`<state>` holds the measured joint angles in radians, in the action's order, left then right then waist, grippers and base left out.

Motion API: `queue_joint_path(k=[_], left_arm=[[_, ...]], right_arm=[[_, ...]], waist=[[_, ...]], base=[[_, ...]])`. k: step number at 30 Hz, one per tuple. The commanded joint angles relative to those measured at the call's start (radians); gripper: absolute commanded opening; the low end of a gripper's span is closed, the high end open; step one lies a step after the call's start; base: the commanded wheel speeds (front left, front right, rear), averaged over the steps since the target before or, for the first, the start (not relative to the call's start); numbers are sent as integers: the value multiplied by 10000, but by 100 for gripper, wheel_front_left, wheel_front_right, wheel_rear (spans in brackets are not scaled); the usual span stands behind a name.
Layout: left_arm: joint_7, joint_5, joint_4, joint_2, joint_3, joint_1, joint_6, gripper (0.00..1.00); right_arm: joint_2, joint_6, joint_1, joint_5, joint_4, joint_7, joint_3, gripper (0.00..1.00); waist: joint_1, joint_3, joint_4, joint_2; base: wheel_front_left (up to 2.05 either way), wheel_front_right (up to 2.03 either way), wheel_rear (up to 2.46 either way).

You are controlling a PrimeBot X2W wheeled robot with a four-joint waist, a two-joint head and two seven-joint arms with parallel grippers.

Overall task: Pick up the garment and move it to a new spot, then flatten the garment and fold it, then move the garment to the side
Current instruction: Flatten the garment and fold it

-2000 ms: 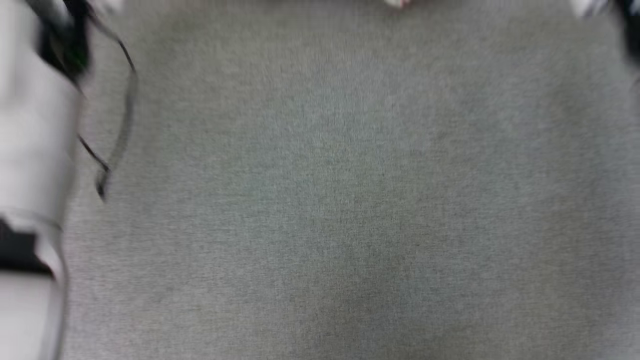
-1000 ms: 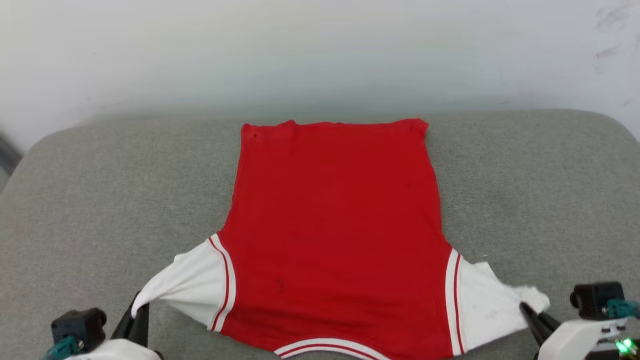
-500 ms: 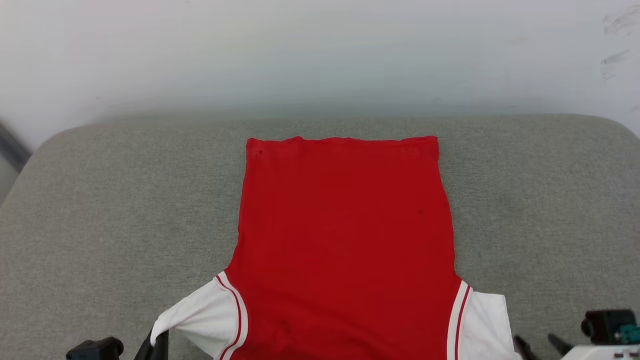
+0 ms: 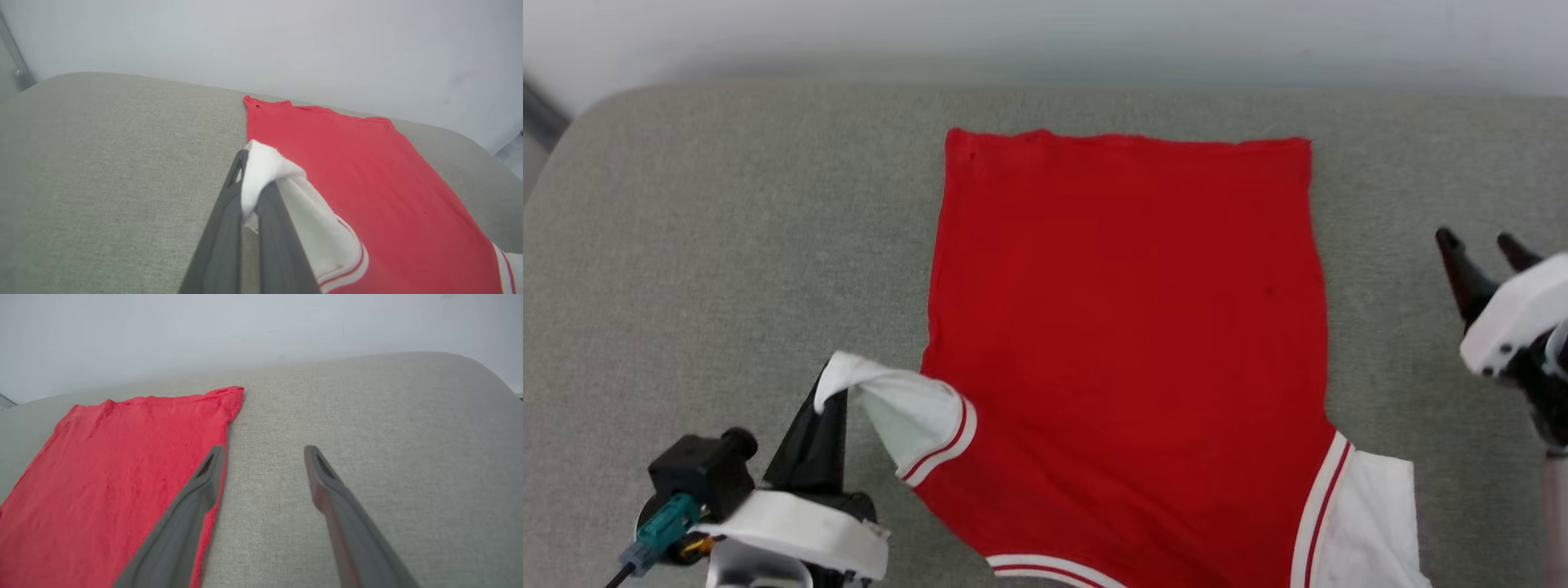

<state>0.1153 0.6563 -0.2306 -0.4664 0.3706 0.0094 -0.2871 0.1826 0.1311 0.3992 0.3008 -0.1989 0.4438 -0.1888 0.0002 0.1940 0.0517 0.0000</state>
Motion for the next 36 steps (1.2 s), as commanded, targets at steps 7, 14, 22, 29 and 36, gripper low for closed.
queue_joint_path(k=[7, 14, 22, 29, 36], left_arm=[[385, -362, -62, 485, 462, -1464, 519, 0], [716, -545, 117, 718, 727, -2150, 924, 0], [892, -512, 460, 1001, 951, -2551, 1196, 0], [977, -477, 881, 1081, 1062, -2655, 1353, 0], [896, -401, 1258, 1092, 1215, -2454, 1353, 0]], right_arm=[[824, -6, 3322, 158, -2267, 1669, -111, 100], [1312, -7, 5327, -497, -3774, 3429, -37, 100], [1301, -7, 6279, -1112, -4623, 4006, -224, 100], [986, -7, 5779, -1394, -5629, 5045, -290, 0], [1818, -9, 5786, -1386, -4936, 4554, 14, 0]], waist=[[-2, 2090, 1381, 0], [-2, 2922, 2060, 0], [-2, 3652, 2454, 0], [-2, 3582, 2496, 0], [-2, 2767, 2405, 0]], base=[[0, 0, 0], [0, 0, 0], [0, 0, 0], [0, 0, 0], [0, 0, 0]])
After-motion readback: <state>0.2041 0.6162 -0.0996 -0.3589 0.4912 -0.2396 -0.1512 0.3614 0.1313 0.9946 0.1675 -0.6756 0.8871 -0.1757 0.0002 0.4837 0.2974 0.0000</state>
